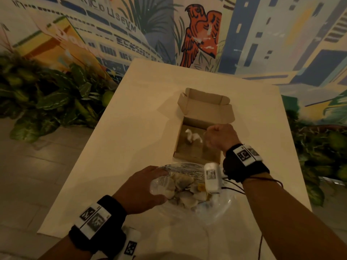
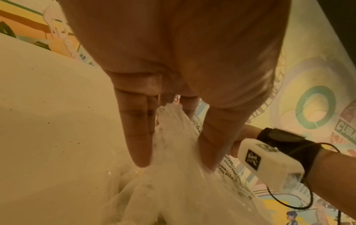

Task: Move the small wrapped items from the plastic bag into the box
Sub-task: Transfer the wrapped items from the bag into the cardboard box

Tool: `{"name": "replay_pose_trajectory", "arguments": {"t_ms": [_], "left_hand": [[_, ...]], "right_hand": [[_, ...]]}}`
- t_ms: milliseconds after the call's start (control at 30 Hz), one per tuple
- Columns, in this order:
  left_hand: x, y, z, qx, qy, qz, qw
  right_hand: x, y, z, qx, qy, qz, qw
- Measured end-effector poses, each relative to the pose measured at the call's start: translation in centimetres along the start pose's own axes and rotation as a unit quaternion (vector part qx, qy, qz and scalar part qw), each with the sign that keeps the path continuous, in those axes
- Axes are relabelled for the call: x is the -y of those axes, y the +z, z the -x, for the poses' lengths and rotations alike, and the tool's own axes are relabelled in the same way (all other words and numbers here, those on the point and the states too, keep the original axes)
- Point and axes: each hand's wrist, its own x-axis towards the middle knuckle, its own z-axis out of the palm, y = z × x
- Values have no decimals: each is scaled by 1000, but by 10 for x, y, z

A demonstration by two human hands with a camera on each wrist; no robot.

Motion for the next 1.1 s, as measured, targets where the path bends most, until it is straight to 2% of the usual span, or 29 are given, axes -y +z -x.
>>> {"name": "replay_pose_trajectory", "arguments": {"t_ms": [67,100,133,200,233,300,367,433,700,833,933,1033,1100], "left_hand": [[-1,0,0,-2,0,-8,1000],[-1,0,0,-7,0,-9,1000],[-1,1,0,-14,3,-9,1000],[-2,2,-2,-27,12,-4,1000],[-2,3,-3,-33,17,-1,999],[-4,2,-5,-38,23,4,999],[-5,2,-7,-35,27,-1,999],[-7,2,-8,-33,35,-9,999],[-8,3,-10,-34,44,-17,998],[-4,3,-7,-32,36,-9,999],[-2,4,-5,-42,34,-2,999],[-3,4,-5,-47,34,2,998],[-3,3,-6,-48,33,3,998]], "right_hand": [[0,-2,15,-52,-44,81,994],[-1,-4,30,-60,-75,76,992],[-5,-4,47,-38,-102,48,993],[-17,4,80,97,-124,24,987],[-24,11,95,171,-133,71,974],[-47,26,109,237,-164,204,935],[-67,35,113,232,-166,283,916],[-79,38,113,205,-144,329,911],[-82,56,110,144,-181,415,880],[-69,49,114,34,-252,288,923],[-66,44,111,63,-194,185,961],[-69,43,105,66,-200,202,956],[-71,48,105,98,-208,228,946]]}}
